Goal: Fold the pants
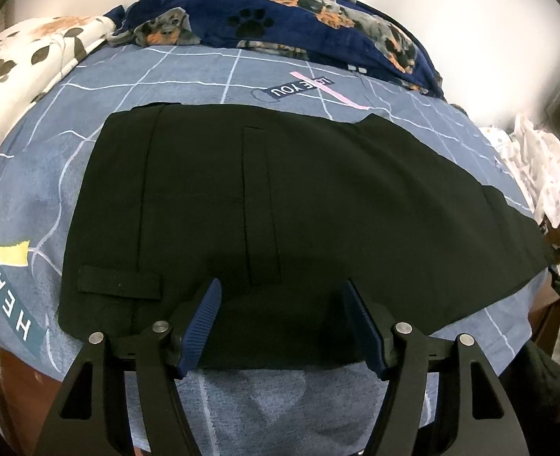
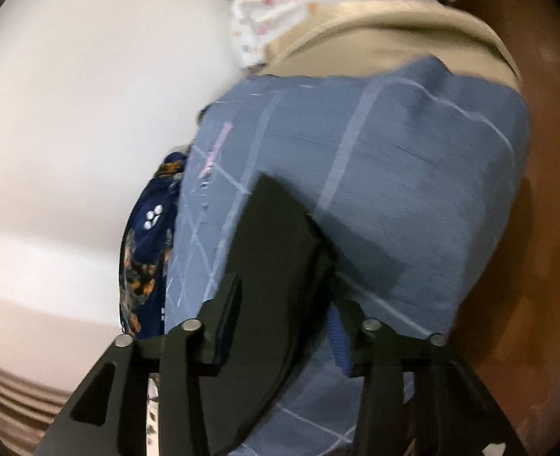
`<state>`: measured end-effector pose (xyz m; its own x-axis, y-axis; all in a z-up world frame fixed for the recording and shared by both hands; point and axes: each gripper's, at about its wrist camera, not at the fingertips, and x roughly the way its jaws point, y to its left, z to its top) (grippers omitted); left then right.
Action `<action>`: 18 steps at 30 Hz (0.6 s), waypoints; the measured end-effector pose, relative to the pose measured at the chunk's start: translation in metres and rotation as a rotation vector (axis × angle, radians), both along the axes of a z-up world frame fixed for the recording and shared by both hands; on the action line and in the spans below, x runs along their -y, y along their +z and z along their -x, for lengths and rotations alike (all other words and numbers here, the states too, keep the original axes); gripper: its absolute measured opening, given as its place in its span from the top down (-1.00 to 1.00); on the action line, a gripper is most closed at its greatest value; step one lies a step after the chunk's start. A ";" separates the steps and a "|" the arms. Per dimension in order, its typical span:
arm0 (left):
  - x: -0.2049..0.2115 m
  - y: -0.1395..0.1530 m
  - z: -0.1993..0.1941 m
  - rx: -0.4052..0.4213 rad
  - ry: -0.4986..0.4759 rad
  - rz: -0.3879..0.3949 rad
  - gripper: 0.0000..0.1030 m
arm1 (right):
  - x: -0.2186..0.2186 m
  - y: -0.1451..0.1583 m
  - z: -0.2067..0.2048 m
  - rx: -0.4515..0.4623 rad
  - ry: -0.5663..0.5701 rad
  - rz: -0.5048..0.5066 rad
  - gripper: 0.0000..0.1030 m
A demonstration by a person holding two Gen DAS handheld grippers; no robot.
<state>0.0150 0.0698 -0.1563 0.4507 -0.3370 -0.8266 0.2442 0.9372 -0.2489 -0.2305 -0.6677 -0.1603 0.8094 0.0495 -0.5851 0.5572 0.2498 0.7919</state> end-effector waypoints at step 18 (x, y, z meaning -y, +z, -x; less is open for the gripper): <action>-0.001 0.003 -0.001 -0.001 0.009 0.015 -0.34 | -0.019 -0.004 -0.037 -0.072 0.045 0.052 0.80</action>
